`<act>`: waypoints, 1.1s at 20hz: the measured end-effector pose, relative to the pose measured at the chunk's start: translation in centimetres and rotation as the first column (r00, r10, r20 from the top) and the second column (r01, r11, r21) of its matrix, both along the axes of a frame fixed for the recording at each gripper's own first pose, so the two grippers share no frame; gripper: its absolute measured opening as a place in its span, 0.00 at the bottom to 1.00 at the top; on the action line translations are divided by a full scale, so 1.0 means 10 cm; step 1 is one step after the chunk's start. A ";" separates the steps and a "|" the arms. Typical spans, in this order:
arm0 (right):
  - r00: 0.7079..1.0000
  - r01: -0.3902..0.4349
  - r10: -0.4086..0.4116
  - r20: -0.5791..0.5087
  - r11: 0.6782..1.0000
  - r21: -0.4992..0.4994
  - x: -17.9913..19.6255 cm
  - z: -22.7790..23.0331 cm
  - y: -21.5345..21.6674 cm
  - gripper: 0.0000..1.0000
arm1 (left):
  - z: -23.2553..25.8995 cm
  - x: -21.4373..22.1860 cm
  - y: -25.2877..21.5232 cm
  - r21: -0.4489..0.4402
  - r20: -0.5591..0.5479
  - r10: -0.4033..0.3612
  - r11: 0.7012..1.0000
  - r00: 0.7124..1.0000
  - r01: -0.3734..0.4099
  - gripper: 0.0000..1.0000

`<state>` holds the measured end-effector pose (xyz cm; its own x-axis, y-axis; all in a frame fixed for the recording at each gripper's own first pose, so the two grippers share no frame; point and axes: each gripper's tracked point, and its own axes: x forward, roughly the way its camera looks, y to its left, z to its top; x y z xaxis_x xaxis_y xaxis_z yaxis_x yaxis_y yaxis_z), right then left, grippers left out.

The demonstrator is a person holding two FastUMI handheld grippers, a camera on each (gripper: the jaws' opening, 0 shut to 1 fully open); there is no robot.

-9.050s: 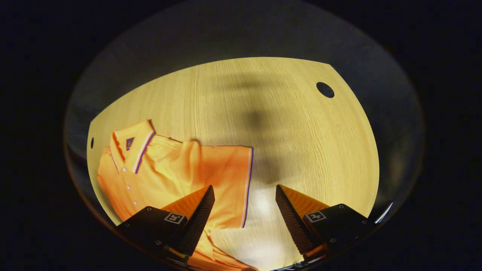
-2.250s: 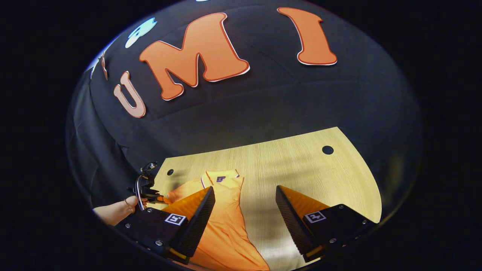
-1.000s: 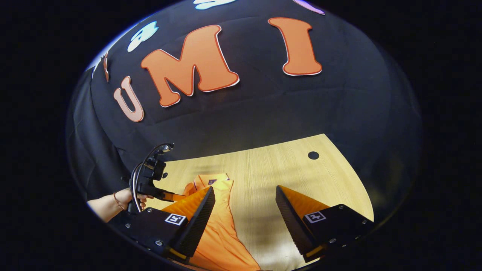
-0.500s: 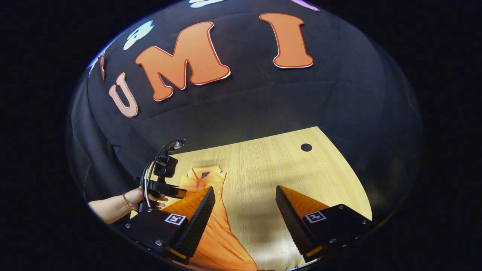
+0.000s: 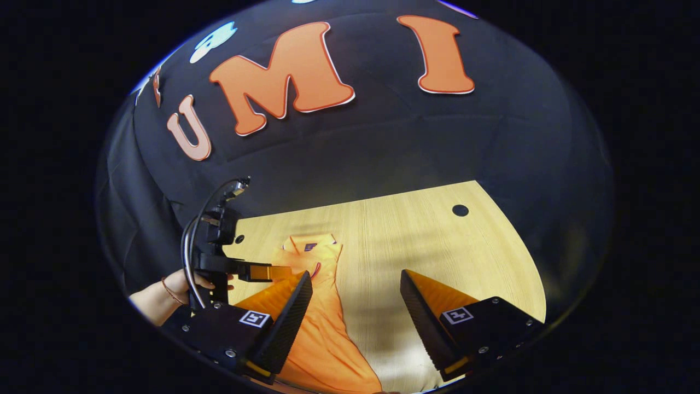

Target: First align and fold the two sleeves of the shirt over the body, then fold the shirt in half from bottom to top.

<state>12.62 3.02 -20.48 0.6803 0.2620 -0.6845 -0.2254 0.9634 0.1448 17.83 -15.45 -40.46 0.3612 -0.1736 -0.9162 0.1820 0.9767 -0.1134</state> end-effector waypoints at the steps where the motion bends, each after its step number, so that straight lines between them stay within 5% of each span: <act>1: 1.000 -0.010 0.010 0.002 1.000 0.000 -0.01 0.01 0.06 0.99 | 0.12 0.01 0.05 0.005 0.030 -0.003 1.000 1.000 0.002 0.97; 11: 0.994 -0.106 0.105 -0.027 0.994 -0.041 -0.24 -0.11 0.50 0.99 | 1.00 -0.62 0.61 -0.086 0.143 0.086 0.994 0.986 -0.074 0.97; 22: 0.967 -0.178 0.154 -0.205 0.978 -0.108 -0.90 -0.76 0.61 0.99 | 0.76 -1.71 1.26 -0.035 0.031 0.136 0.990 0.990 -0.135 0.97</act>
<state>3.62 9.10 -28.06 0.4853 0.2642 -0.8335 -0.3631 0.9281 0.0828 0.76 -2.88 -32.83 0.4132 -0.1502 -0.8981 0.0519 0.9886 -0.1415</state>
